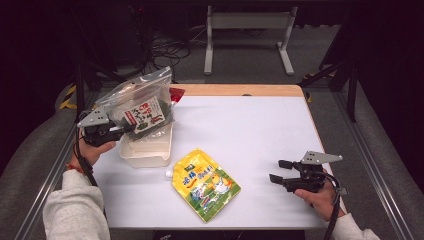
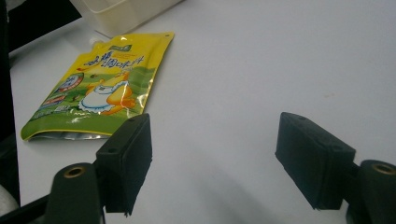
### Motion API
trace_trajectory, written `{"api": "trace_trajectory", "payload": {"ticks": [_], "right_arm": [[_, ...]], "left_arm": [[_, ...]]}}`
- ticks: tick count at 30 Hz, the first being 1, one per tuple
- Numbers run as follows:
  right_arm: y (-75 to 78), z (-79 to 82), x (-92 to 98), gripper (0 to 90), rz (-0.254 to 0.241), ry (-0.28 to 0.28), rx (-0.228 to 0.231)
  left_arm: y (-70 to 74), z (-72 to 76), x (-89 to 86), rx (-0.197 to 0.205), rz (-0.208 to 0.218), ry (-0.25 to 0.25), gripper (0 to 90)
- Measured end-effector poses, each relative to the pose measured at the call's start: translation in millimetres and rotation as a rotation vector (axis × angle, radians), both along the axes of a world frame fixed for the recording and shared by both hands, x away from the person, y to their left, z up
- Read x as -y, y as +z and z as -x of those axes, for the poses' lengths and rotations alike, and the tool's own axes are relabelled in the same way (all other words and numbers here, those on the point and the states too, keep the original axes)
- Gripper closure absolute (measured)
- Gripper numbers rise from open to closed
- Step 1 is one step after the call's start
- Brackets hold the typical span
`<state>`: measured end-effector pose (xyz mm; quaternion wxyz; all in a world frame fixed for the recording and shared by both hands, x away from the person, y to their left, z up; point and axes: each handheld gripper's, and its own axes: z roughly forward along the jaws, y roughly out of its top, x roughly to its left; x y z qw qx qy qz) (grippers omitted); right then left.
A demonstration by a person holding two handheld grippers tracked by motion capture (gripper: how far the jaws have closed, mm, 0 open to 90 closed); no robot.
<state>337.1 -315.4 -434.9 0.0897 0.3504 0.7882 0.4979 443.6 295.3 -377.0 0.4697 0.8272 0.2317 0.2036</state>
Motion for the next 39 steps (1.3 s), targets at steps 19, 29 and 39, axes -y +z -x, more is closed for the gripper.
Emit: {"api": "trace_trajectory", "payload": {"ticks": [19, 29, 39], "right_arm": [[-1.3, -0.5, -2.6, 26.9, 0.013, 0.009, -0.008], [-1.7, -1.0, -2.2, 26.9, 0.008, 0.008, -0.014], [-2.1, -1.8, -3.0, 26.8, 0.001, 0.009, -0.018]], "left_arm": [[8.9, 10.7, -5.4, -0.022, -0.071, 0.1, 73.9], [3.0, 3.5, -0.6, -0.056, -0.048, 0.088, 74.2], [-6.5, 0.2, -6.8, -0.051, 0.022, 0.079, 74.2]]}}
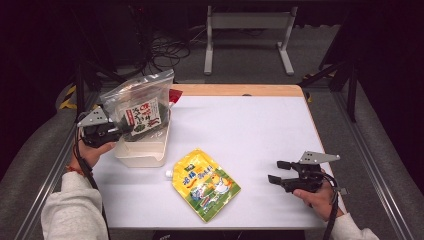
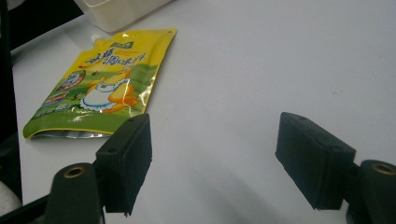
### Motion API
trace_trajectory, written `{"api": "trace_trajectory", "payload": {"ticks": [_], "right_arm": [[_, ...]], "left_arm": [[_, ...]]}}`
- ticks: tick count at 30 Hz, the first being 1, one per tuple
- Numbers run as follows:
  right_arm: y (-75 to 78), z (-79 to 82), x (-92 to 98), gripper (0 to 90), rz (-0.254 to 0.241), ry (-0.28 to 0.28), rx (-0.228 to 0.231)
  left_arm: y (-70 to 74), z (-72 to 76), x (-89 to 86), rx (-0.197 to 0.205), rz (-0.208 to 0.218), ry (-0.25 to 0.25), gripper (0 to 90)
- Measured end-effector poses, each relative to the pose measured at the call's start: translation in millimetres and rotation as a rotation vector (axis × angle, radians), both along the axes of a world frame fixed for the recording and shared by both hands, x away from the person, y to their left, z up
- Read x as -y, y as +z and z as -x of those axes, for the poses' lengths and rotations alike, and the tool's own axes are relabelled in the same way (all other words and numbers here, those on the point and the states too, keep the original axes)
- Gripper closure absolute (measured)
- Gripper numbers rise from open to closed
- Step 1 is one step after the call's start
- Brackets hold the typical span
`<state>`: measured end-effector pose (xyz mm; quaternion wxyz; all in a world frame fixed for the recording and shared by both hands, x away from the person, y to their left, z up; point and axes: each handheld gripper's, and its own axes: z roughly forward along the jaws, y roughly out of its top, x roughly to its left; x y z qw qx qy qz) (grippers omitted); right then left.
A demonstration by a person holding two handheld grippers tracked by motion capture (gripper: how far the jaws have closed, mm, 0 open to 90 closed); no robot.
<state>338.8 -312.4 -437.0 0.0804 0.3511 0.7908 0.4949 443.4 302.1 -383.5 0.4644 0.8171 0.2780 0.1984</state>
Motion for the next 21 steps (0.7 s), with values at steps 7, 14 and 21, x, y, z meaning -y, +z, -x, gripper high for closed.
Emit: {"api": "trace_trajectory", "payload": {"ticks": [7, 14, 21], "right_arm": [[-0.3, -0.4, -0.9, 26.8, 0.006, 0.0, 0.0], [-0.5, -0.3, -1.8, 26.8, 0.007, 0.006, -0.001], [0.0, -0.7, -3.2, 26.7, 0.01, 0.01, 0.001]], "left_arm": [[-3.7, -0.1, -2.1, -0.011, 0.028, 0.002, 74.3], [-12.5, 0.7, -5.4, 0.002, 0.076, 0.035, 74.2], [-17.1, 2.5, -6.6, 0.016, 0.085, 0.039, 74.2]]}}
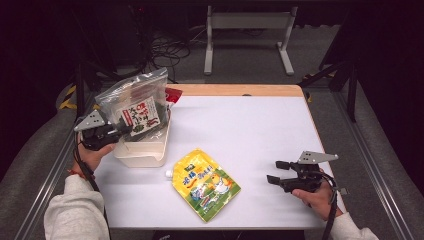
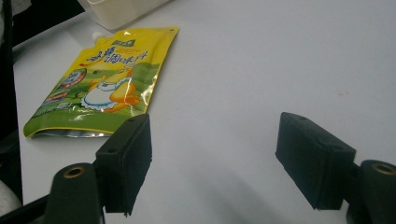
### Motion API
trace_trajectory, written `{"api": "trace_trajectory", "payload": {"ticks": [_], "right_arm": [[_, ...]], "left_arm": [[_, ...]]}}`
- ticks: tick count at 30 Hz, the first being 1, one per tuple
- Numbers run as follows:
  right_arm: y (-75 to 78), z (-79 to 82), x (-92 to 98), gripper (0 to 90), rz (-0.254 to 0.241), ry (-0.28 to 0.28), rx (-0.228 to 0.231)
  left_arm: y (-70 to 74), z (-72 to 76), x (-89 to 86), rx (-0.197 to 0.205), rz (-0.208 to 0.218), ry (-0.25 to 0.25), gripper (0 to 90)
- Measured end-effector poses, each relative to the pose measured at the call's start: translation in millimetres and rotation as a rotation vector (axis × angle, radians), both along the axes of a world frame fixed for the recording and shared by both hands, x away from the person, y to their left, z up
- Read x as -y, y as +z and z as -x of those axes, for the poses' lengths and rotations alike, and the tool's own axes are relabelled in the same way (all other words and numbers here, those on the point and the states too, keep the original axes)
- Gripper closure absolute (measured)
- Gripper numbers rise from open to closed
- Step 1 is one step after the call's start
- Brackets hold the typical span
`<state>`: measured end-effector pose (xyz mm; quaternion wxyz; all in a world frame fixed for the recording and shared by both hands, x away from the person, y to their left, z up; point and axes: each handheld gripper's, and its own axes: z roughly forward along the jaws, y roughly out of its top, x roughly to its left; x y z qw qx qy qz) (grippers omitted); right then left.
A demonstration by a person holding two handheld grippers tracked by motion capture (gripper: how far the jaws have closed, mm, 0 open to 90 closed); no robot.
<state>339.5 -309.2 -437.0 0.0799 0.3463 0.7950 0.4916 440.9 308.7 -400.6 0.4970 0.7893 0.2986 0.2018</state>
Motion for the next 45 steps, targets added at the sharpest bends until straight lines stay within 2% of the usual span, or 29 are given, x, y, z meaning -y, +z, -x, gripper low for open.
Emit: {"api": "trace_trajectory", "payload": {"ticks": [5, 10, 12, 14, 16, 17, 18, 19, 20, 22, 25, 27, 28, 29, 32, 34, 41, 43, 44, 45], "right_arm": [[1.2, 0.2, 1.0, 26.7, 0.0, -0.005, 0.006], [3.8, 1.0, 1.2, 26.7, 0.005, -0.009, 0.02], [4.7, 0.9, 1.8, 26.5, 0.007, -0.013, 0.024], [5.3, 1.1, 2.5, 26.5, 0.008, -0.014, 0.027], [5.6, 1.1, 3.0, 26.3, 0.013, -0.015, 0.031], [5.6, 0.7, 3.6, 26.3, 0.014, -0.014, 0.03], [5.5, 0.5, 3.9, 26.2, 0.015, -0.016, 0.03], [5.4, 0.2, 4.2, 26.2, 0.016, -0.017, 0.03], [5.3, 0.0, 4.5, 26.3, 0.015, -0.017, 0.029], [5.3, -0.1, 4.6, 26.2, 0.015, -0.017, 0.029], [5.8, -0.8, 4.3, 26.2, 0.015, -0.016, 0.032], [5.8, -1.2, 4.0, 26.3, 0.015, -0.014, 0.031], [5.7, -1.4, 3.8, 26.2, 0.016, -0.013, 0.031], [5.6, -1.9, 3.3, 26.3, 0.021, -0.014, 0.031], [5.7, -2.6, 2.7, 26.3, 0.021, -0.013, 0.03], [6.5, -3.7, 2.0, 26.4, 0.034, -0.017, 0.038], [7.8, -6.8, -0.8, 27.1, 0.071, -0.023, 0.058], [8.3, -8.1, -1.8, 27.7, 0.078, -0.021, 0.065], [8.3, -8.5, -1.8, 27.9, 0.079, -0.02, 0.066], [8.1, -9.3, -1.7, 28.0, 0.076, -0.024, 0.066]], "left_arm": [[-0.9, 0.9, 0.0, 0.002, 0.01, 0.017, 73.5], [2.0, 4.0, 4.6, 0.018, -0.018, 0.04, 72.3], [2.4, 5.5, 6.7, 0.023, -0.021, 0.061, 70.1], [2.8, 7.0, 8.4, 0.026, -0.014, 0.059, 68.2], [3.0, 8.1, 9.9, 0.022, -0.014, 0.075, 63.4], [3.7, 9.1, 9.8, 0.025, -0.006, 0.095, 55.9], [3.7, 9.1, 9.8, 0.025, -0.006, 0.095, 53.3], [5.3, 10.5, 7.7, 0.037, 0.02, 0.119, 49.7], [5.3, 10.5, 7.7, 0.037, 0.02, 0.119, 46.3], [7.1, 12.4, 6.0, 0.046, 0.03, 0.147, 43.5], [8.0, 15.0, 7.3, 0.037, 0.032, 0.164, 33.2], [10.8, 18.7, 6.8, 0.046, 0.037, 0.187, 30.5], [12.1, 21.0, 6.5, 0.052, 0.041, 0.194, 30.4], [14.8, 25.6, 6.4, 0.058, 0.045, 0.214, 25.8], [16.8, 31.3, 5.8, 0.065, 0.047, 0.226, 20.9], [17.3, 40.4, 5.1, 0.07, 0.055, 0.236, 19.9], [13.5, 76.3, 10.8, 0.064, 0.04, 0.26, 15.4], [11.2, 86.4, 17.7, 0.063, 0.022, 0.26, 15.2], [10.3, 92.5, 22.9, 0.066, -0.012, 0.254, 15.2], [9.9, 95.9, 25.5, 0.066, -0.015, 0.241, 15.1]]}}
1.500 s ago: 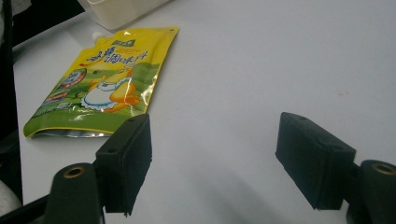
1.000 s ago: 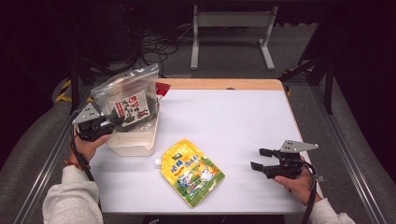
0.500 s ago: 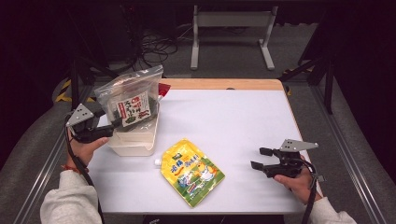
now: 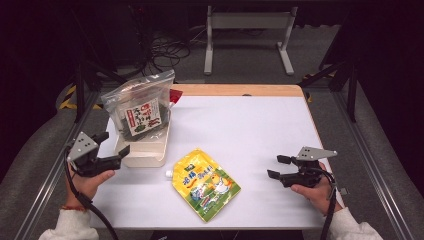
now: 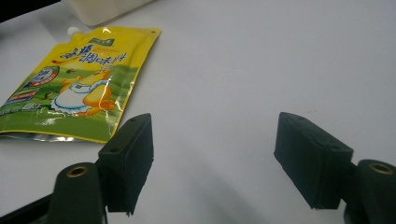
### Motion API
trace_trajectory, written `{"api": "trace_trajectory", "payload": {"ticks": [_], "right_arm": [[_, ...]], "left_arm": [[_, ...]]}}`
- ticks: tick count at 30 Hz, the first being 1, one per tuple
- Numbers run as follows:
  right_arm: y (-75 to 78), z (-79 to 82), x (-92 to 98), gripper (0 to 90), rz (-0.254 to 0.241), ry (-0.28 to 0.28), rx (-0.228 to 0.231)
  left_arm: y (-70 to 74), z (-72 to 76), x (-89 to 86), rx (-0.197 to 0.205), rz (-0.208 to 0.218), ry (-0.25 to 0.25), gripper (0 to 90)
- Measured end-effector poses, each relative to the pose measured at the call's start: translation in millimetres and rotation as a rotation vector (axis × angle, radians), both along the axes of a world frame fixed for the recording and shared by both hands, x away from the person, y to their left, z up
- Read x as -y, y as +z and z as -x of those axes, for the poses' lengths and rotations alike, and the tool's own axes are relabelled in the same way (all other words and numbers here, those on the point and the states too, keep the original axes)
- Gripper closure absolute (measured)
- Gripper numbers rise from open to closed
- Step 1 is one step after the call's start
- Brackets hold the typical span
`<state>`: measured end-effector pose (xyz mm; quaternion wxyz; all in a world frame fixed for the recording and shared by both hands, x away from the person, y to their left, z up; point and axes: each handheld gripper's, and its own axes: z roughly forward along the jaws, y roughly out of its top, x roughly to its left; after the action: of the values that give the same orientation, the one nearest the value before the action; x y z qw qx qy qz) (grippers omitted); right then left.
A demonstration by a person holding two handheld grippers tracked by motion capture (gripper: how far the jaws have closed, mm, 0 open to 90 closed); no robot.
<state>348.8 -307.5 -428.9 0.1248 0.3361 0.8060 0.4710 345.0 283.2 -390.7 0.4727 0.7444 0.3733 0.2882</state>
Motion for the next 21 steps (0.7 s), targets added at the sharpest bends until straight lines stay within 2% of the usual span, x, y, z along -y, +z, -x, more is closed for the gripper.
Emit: {"api": "trace_trajectory", "payload": {"ticks": [2, 4, 6, 7, 8, 9, 10, 14, 16, 19, 21], "right_arm": [[-0.5, -1.6, 0.3, 28.3, 0.001, -0.003, 0.001], [-1.0, -2.7, 0.4, 28.5, 0.004, -0.007, 0.001], [-1.2, -4.1, 0.7, 29.2, 0.011, -0.017, 0.006], [-1.1, -4.7, 1.2, 29.3, 0.014, -0.022, 0.007], [-1.1, -5.6, 1.7, 29.3, 0.016, -0.027, 0.009], [-0.7, -5.8, 1.7, 29.4, 0.02, -0.03, 0.013], [-0.1, -6.1, 1.4, 29.4, 0.023, -0.033, 0.017], [2.8, -5.5, -2.4, 29.4, 0.033, -0.026, 0.033], [2.7, -4.7, -4.4, 29.6, 0.044, -0.018, 0.039], [2.3, -3.9, -5.8, 31.0, 0.059, -0.018, 0.046], [2.4, -4.2, -7.3, 32.5, 0.062, -0.013, 0.047]], "left_arm": [[-1.0, 4.6, 3.1, -0.007, 0.003, -0.014, 15.1], [-5.8, 15.1, 12.3, -0.027, 0.006, -0.046, 14.7], [-10.4, 24.3, 23.5, -0.055, -0.021, -0.077, 14.2], [-13.5, 29.0, 29.5, -0.064, -0.029, -0.103, 14.1], [-19.8, 35.6, 39.8, -0.092, -0.032, -0.143, 13.8], [-23.7, 38.4, 45.7, -0.109, -0.037, -0.163, 13.6], [-27.2, 40.7, 51.4, -0.127, -0.054, -0.179, 13.3], [-42.6, 46.6, 69.5, -0.207, -0.059, -0.245, 12.6], [-47.5, 49.2, 76.6, -0.219, -0.089, -0.266, 12.4], [-52.0, 50.9, 82.9, -0.236, -0.096, -0.287, 12.3], [-55.3, 50.1, 86.5, -0.262, -0.073, -0.3, 12.3]]}}
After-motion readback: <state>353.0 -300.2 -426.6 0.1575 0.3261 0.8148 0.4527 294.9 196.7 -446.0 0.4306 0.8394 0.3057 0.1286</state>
